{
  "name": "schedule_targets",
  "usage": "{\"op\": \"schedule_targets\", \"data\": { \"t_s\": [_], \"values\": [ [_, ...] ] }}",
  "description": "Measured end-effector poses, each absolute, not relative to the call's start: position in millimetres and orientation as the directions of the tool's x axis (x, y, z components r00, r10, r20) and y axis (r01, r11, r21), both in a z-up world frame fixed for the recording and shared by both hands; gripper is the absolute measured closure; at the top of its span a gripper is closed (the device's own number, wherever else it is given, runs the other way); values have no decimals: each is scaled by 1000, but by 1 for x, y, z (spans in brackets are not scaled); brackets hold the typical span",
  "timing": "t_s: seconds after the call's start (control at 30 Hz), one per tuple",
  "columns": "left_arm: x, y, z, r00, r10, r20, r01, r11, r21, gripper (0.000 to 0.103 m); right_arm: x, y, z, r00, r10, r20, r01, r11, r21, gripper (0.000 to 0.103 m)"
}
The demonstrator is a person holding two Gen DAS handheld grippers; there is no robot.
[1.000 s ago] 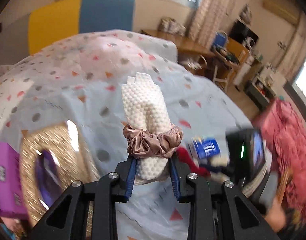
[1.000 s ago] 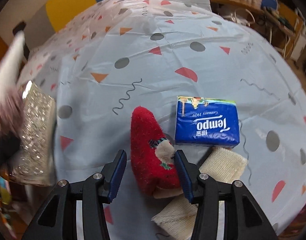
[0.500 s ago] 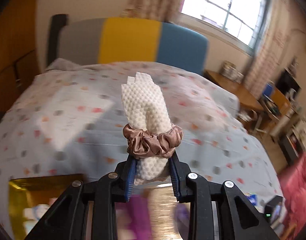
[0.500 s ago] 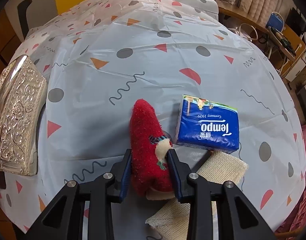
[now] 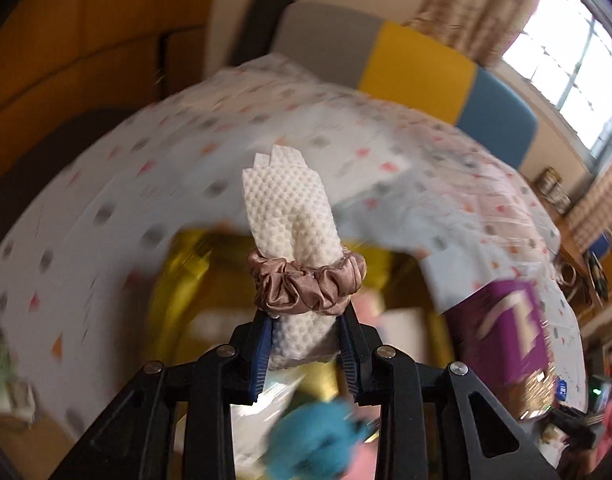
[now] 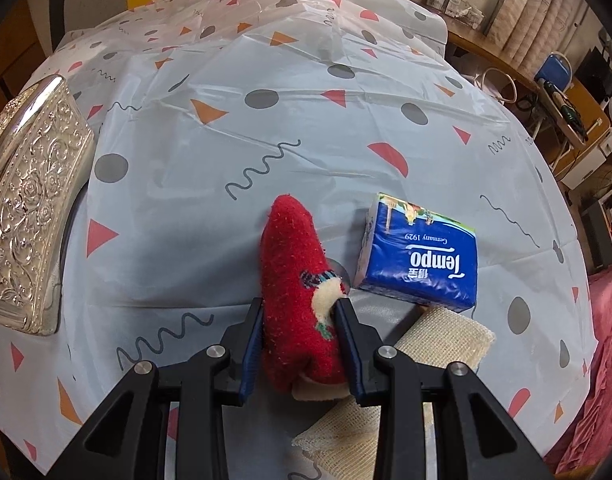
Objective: Organize soft objects
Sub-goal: 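Carry the mesh sponge into the tray with the left tool while the right tool grasps the red sock, then lift the red sock off the bed cover with the right tool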
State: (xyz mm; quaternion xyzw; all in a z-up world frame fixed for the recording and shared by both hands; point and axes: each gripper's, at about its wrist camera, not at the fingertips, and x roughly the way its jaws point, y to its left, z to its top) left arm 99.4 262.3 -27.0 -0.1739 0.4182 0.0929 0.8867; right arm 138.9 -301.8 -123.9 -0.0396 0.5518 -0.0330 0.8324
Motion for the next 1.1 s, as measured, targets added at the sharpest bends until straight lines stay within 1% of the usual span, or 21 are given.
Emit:
{"op": "schedule_targets", "data": {
  "t_s": [0.13,0.23,0.27,0.33,0.4,0.47,0.83,0.9,1.1],
  "values": [
    [62,280,-57,574,22,-819,-356,907,-226,72,137,-299,-125,395,-111,-912,0,993,-121,68],
    [45,281,-71,557,9,-830,-364,901,-235,70,137,-298,-125,400,-119,-909,-7,991,-133,68],
    [40,280,-76,553,0,-833,-366,898,-243,68,137,-297,-125,402,-122,-908,-8,990,-137,68],
    [34,278,-83,548,-7,-837,-373,893,-252,58,136,-296,-125,404,-129,-906,-9,989,-145,68],
    [28,273,-86,550,-6,-835,-369,896,-249,39,135,-295,-126,406,-134,-904,-10,988,-152,68],
    [21,267,-85,561,29,-827,-372,902,-220,32,135,-294,-126,406,-137,-903,-9,988,-154,68],
    [1,248,-64,602,151,-784,-403,905,-135,31,133,-292,-126,415,-148,-898,-13,986,-168,69],
    [0,241,-59,613,162,-773,-393,911,-121,25,133,-292,-126,415,-148,-898,-13,986,-169,69],
    [-4,215,-42,662,190,-725,-333,941,-57,22,133,-290,-126,416,-150,-897,-12,985,-171,69]
  ]
}}
